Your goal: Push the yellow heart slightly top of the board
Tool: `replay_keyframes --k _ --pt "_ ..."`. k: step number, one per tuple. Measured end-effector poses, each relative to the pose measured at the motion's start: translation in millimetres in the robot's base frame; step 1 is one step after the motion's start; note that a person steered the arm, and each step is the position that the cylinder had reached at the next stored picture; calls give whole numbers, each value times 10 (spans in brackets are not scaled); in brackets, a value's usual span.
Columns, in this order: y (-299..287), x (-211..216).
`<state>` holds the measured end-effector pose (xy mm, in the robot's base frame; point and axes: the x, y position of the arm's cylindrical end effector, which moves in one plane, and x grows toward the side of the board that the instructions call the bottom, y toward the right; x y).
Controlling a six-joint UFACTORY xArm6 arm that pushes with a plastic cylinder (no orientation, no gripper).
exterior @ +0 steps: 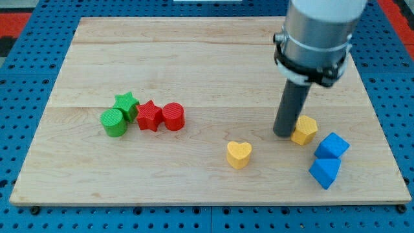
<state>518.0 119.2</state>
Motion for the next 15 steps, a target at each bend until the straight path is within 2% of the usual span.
replay_keyframes --k 1,2,3,4,5,7,8,10,11,12,13,14,15 --pt "-386 93" --pt "-1109 1" --pt "-1262 -288" --pt "-1423 -188" --pt "-1490 216" --pt "-1652 461" --pt "-1356 584" --pt "-623 252" --pt "-353 465" --pt "-689 429" --pt "-541 -170" --pt "353 -643" --pt "637 -637"
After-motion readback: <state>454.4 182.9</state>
